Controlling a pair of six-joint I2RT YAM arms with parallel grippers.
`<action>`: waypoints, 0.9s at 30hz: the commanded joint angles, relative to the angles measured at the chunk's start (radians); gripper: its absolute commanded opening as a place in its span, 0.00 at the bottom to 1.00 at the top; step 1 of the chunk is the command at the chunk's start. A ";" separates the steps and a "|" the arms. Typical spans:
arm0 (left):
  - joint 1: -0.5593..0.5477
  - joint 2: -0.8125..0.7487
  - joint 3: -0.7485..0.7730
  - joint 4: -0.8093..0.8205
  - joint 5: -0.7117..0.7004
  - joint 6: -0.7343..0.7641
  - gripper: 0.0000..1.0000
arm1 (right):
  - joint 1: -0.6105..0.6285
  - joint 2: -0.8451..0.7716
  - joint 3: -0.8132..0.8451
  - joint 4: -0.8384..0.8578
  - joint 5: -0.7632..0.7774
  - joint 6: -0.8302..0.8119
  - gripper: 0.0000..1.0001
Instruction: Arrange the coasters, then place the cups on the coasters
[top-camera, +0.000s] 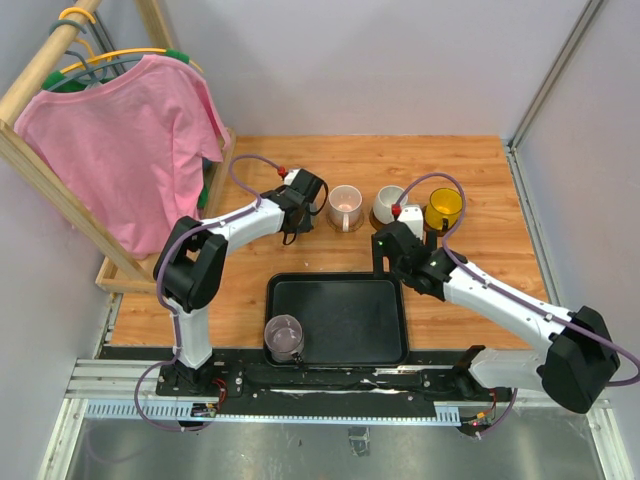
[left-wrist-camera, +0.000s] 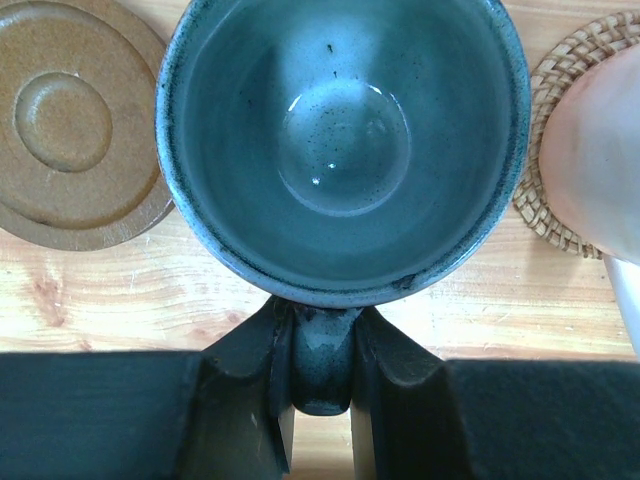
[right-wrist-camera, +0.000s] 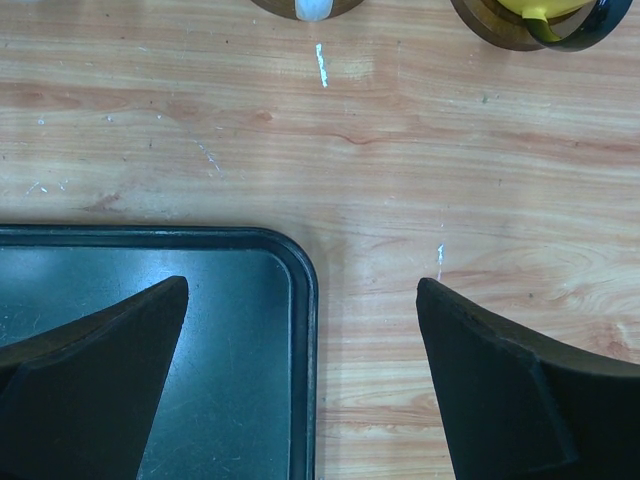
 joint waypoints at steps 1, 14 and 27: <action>0.006 -0.043 -0.008 0.076 -0.016 -0.011 0.01 | -0.015 0.015 0.032 -0.009 -0.008 0.012 0.98; 0.006 -0.033 -0.010 0.073 0.007 -0.010 0.14 | -0.014 0.014 0.029 -0.004 -0.018 0.015 0.98; 0.006 -0.086 -0.051 0.070 0.017 -0.007 0.53 | -0.014 0.020 0.026 0.007 -0.035 0.019 0.98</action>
